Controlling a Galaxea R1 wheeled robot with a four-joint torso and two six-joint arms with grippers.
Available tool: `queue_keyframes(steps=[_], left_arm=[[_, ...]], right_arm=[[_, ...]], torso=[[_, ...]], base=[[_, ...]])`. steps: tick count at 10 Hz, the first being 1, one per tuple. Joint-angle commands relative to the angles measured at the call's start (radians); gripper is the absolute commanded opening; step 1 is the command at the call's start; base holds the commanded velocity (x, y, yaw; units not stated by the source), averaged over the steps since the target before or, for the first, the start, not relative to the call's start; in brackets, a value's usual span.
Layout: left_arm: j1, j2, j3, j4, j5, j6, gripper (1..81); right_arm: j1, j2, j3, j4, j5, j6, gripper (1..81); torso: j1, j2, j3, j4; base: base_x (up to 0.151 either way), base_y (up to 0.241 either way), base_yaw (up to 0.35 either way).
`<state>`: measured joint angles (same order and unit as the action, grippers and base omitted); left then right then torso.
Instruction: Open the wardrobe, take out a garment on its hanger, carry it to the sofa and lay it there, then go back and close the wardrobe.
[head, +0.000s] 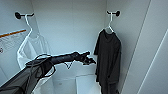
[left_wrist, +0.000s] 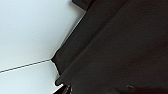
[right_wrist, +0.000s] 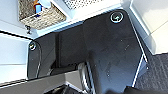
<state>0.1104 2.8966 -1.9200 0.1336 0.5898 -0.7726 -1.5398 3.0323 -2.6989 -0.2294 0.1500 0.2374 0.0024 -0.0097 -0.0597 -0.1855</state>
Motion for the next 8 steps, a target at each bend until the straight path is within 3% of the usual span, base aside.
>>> queue_keyframes(steps=[1, 3, 5, 8], left_arm=[[-0.278, 0.007, -0.004, -0.106, -0.137, -0.103, 81.1], [-0.329, 0.027, -0.047, -0.163, -0.159, -0.114, 81.1], [-0.372, 0.038, -0.054, -0.225, -0.243, -0.123, 81.1], [-0.424, 0.066, -0.102, -0.319, -0.283, -0.148, 81.1]], right_arm=[[0.046, 0.004, 0.001, 0.015, -0.044, 0.005, 81.1], [0.042, 0.006, 0.001, 0.012, -0.043, 0.005, 81.1], [0.042, 0.01, 0.001, 0.012, -0.043, 0.005, 81.1], [0.04, 0.012, 0.001, 0.036, -0.041, 0.006, 81.1]], torso=[[0.0, 0.0, 0.0, 0.0], [0.0, 0.0, 0.0, 0.0], [0.0, 0.0, 0.0, 0.0], [0.0, 0.001, 0.0, 0.0]], base=[[0.0, 0.0, 0.0], [0.0, 0.0, 0.0], [0.0, 0.0, 0.0], [0.0, 0.0, 0.0]])
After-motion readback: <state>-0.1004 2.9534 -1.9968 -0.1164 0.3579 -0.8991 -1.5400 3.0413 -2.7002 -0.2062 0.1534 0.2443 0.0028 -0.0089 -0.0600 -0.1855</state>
